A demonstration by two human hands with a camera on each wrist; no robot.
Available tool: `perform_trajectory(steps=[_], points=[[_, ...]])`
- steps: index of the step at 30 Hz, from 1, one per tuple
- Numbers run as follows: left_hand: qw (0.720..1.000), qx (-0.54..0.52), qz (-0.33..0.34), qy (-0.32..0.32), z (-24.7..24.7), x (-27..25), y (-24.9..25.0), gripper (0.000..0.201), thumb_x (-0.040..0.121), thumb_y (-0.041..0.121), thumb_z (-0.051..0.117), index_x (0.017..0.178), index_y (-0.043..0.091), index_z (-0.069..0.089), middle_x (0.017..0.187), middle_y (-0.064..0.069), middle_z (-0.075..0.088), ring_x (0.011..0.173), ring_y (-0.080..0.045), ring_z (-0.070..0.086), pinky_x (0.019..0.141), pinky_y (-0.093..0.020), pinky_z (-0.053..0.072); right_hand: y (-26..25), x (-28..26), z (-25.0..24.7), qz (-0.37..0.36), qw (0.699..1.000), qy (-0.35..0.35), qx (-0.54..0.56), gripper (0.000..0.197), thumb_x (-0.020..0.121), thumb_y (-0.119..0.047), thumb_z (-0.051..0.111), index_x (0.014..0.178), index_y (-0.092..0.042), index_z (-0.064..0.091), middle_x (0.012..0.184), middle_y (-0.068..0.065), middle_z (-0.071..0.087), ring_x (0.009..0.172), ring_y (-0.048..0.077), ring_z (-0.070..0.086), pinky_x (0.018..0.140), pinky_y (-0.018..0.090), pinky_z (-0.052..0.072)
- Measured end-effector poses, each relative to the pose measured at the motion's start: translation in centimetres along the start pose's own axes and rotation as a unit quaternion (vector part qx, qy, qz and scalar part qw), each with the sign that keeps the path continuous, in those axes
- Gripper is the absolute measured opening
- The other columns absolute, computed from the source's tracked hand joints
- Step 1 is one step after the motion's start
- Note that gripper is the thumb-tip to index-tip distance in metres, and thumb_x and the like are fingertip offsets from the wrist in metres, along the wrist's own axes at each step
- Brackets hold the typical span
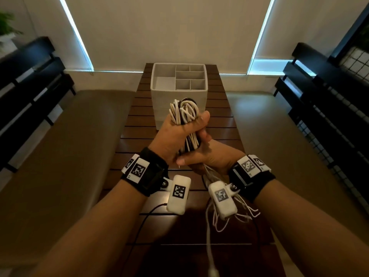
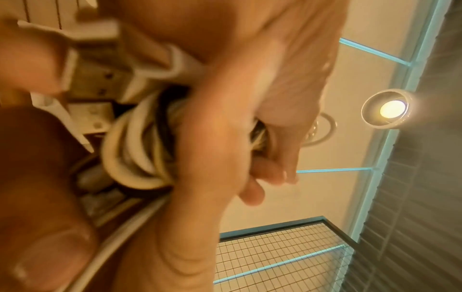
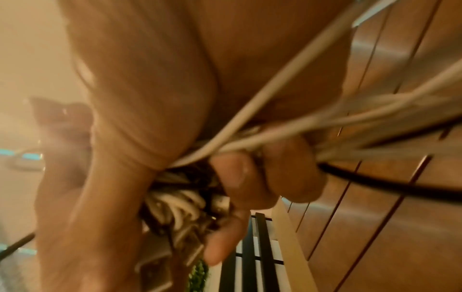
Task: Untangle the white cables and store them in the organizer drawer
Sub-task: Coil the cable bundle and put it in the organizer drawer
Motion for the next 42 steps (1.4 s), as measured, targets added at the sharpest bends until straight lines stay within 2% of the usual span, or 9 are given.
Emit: perform_trajectory(steps=[2, 7, 12, 14, 18, 21, 30, 34, 42], points=[[0.999, 0.034, 0.000, -0.015, 0.0, 0.0, -0.2, 0.026, 0.092, 0.016, 0.077, 0.074, 0.010, 0.059, 0.059, -0.006, 0.052, 0.056, -0.023, 0.058, 0.070, -0.039, 0.057, 0.4, 0.3, 0.3, -0.003, 0.999, -0.010, -0.043, 0.026, 0.091, -0.002, 0.076, 0.112, 0.004, 0.062, 0.097, 0.031, 0.070, 0.091, 0.052, 0.069, 0.079, 0.060, 0.061], [0.998, 0.055, -0.010, -0.024, 0.5, -0.2, 0.0, 0.034, 0.094, 0.014, 0.075, 0.068, 0.012, 0.055, 0.052, -0.004, 0.040, 0.048, -0.020, 0.042, 0.061, -0.035, 0.053, -0.1, -0.6, 0.7, -0.022, 0.990, 0.020, -0.136, 0.008, 0.093, 0.006, 0.070, 0.089, 0.001, 0.065, 0.064, -0.007, 0.067, 0.054, 0.000, 0.060, 0.055, 0.012, 0.046], [0.998, 0.066, -0.011, -0.016, 0.4, 0.1, 0.7, 0.034, 0.095, 0.021, 0.077, 0.067, 0.018, 0.058, 0.051, -0.003, 0.037, 0.044, -0.019, 0.038, 0.057, -0.036, 0.046, 0.1, 0.2, 0.8, -0.029, 0.983, 0.071, -0.165, 0.025, 0.088, -0.005, 0.077, 0.077, -0.027, 0.074, 0.068, -0.002, 0.070, 0.058, 0.022, 0.061, 0.053, 0.039, 0.054], [0.999, 0.041, -0.017, -0.010, -0.3, 0.5, 0.7, 0.036, 0.095, 0.022, 0.076, 0.065, 0.022, 0.057, 0.051, 0.000, 0.036, 0.044, -0.017, 0.038, 0.056, -0.037, 0.046, 0.3, 0.1, 0.7, -0.005, 0.985, 0.075, -0.154, 0.009, 0.089, -0.016, 0.079, 0.083, -0.021, 0.075, 0.066, 0.001, 0.068, 0.050, 0.021, 0.049, 0.047, 0.034, 0.039], [0.997, -0.049, -0.046, 0.025, -2.5, 1.2, 0.7, 0.037, 0.097, 0.026, 0.073, 0.065, 0.023, 0.054, 0.052, 0.005, 0.036, 0.045, -0.012, 0.039, 0.059, -0.035, 0.045, 0.8, 0.0, 0.0, 0.002, 0.980, 0.099, -0.170, 0.027, 0.088, -0.031, 0.084, 0.102, -0.015, 0.068, 0.077, 0.000, 0.066, 0.060, 0.010, 0.060, 0.054, 0.030, 0.049], [0.996, -0.074, -0.048, 0.031, -4.9, 1.3, 1.8, 0.033, 0.099, 0.028, 0.069, 0.072, 0.022, 0.052, 0.051, 0.008, 0.036, 0.045, -0.009, 0.040, 0.057, -0.029, 0.046, 1.9, -0.6, -1.1, 0.010, 0.966, 0.083, -0.245, 0.022, 0.094, -0.028, 0.078, 0.087, -0.013, 0.063, 0.067, -0.001, 0.058, 0.056, 0.014, 0.056, 0.055, 0.030, 0.049], [0.988, 0.117, -0.079, 0.063, -5.3, 0.2, 1.7, 0.036, 0.093, 0.025, 0.078, 0.066, 0.023, 0.054, 0.054, 0.002, 0.037, 0.048, -0.016, 0.039, 0.052, -0.032, 0.046, -2.2, -0.2, -3.4, 0.082, 0.797, 0.039, -0.597, 0.020, 0.094, -0.035, 0.070, 0.080, -0.021, 0.073, 0.073, 0.000, 0.067, 0.070, 0.020, 0.062, 0.069, 0.039, 0.054], [0.965, 0.229, -0.098, 0.086, -4.4, 0.3, 1.1, 0.020, 0.089, 0.021, 0.083, 0.076, 0.015, 0.068, 0.055, 0.004, 0.061, 0.051, -0.010, 0.060, 0.052, -0.022, 0.048, -4.3, 0.2, -1.6, 0.058, 0.698, 0.019, -0.714, 0.012, 0.087, -0.037, 0.074, 0.091, -0.026, 0.074, 0.081, -0.002, 0.063, 0.075, 0.022, 0.063, 0.069, 0.036, 0.056], [0.969, 0.223, -0.088, 0.056, -4.2, -0.4, 1.2, 0.019, 0.090, 0.027, 0.080, 0.086, 0.011, 0.072, 0.063, 0.005, 0.066, 0.050, -0.002, 0.056, 0.052, -0.020, 0.047, -6.1, 0.2, -2.7, 0.042, 0.708, 0.079, -0.701, 0.019, 0.092, -0.036, 0.070, 0.081, -0.020, 0.067, 0.072, -0.002, 0.055, 0.078, 0.026, 0.062, 0.069, 0.040, 0.055]])
Point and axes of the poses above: each hand's wrist, its own x-axis towards the middle knuckle, its own z-axis out of the palm, y = z × x, the point moved 3 cm from there along x, towards the middle knuckle
